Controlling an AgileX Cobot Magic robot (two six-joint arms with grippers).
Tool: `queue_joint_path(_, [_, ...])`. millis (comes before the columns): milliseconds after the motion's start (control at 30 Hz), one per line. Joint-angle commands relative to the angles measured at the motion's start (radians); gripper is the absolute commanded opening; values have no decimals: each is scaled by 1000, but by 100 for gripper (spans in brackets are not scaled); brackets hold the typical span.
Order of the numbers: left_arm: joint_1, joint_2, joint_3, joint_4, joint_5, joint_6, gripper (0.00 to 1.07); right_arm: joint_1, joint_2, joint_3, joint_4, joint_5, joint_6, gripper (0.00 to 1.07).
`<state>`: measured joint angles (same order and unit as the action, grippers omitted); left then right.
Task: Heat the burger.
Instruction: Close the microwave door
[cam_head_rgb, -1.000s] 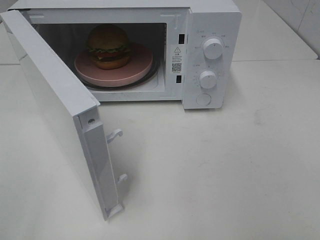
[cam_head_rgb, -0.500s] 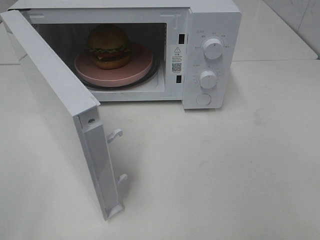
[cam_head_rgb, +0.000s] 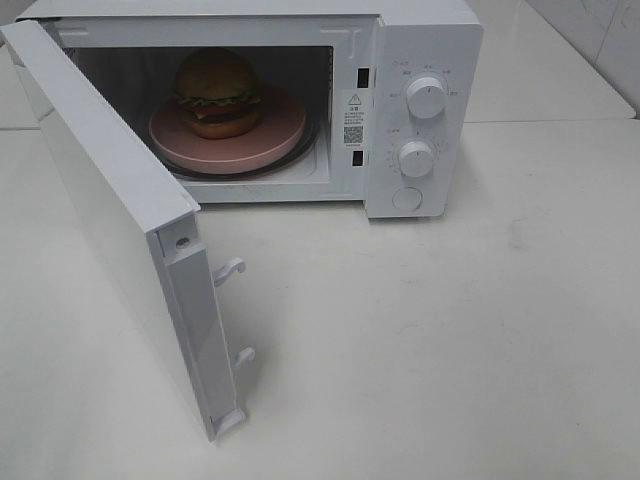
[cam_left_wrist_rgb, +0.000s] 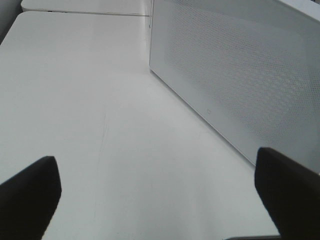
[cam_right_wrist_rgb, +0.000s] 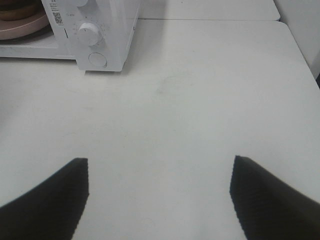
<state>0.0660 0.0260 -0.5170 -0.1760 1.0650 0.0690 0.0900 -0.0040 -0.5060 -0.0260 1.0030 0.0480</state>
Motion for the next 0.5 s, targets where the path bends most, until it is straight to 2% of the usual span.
queue_joint_path(33, [0,-4,2,-5,0,-4,98,-5,-28,3,-3,-8,-7,75])
queue_joint_path(500, [0,-4,2,-5,0,-4,98,-5,-28,3,-3,-8,-6,75])
